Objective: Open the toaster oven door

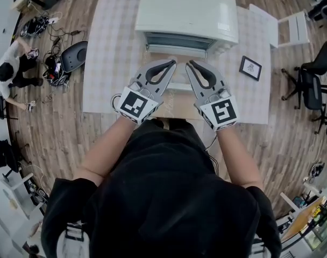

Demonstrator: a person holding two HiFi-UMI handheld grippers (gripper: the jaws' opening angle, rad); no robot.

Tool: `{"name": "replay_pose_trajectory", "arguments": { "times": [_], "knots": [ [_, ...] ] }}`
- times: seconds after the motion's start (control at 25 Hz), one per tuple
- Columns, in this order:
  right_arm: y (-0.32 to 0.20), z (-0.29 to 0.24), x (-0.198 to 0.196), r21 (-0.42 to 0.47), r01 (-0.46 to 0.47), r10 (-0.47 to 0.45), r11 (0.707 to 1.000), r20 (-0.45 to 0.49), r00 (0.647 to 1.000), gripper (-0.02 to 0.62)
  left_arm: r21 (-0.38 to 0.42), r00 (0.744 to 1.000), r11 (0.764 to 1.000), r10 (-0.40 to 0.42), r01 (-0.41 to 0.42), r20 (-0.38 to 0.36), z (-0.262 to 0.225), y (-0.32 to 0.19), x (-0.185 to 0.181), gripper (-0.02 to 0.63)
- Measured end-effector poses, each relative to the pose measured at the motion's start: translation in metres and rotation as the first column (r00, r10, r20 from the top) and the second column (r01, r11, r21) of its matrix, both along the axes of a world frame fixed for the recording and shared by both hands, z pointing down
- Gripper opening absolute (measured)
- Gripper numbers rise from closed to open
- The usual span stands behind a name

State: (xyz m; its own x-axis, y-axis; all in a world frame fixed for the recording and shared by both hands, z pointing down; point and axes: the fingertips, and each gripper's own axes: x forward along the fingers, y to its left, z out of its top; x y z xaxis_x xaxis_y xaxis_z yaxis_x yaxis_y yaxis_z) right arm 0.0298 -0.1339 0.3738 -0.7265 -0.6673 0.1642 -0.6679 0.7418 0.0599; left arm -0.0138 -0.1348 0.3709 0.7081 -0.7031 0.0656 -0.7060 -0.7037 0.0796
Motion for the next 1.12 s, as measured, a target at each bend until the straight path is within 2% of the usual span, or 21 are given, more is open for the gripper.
{"name": "replay_pose_trajectory", "arguments": {
  "times": [0.12,0.32,1.12],
  "knots": [
    [0.004,-0.017,0.006,0.023,0.004,-0.005,1.0,0.049,0.999,0.035,0.041,1.0,0.999,0.02,-0.02,-0.016,-0.017,0.001,0.007,0.015],
    [0.009,-0.028,0.013,0.017,0.01,-0.012,1.0,0.109,0.994,0.021,0.01,1.0,1.0,0.026,-0.026,-0.015,-0.029,0.009,0.013,0.015],
    [0.012,-0.037,0.01,0.035,0.023,-0.027,0.999,0.13,0.991,0.02,0.029,1.0,1.0,-0.009,0.009,-0.013,-0.038,0.015,0.008,0.015]
  ]
}}
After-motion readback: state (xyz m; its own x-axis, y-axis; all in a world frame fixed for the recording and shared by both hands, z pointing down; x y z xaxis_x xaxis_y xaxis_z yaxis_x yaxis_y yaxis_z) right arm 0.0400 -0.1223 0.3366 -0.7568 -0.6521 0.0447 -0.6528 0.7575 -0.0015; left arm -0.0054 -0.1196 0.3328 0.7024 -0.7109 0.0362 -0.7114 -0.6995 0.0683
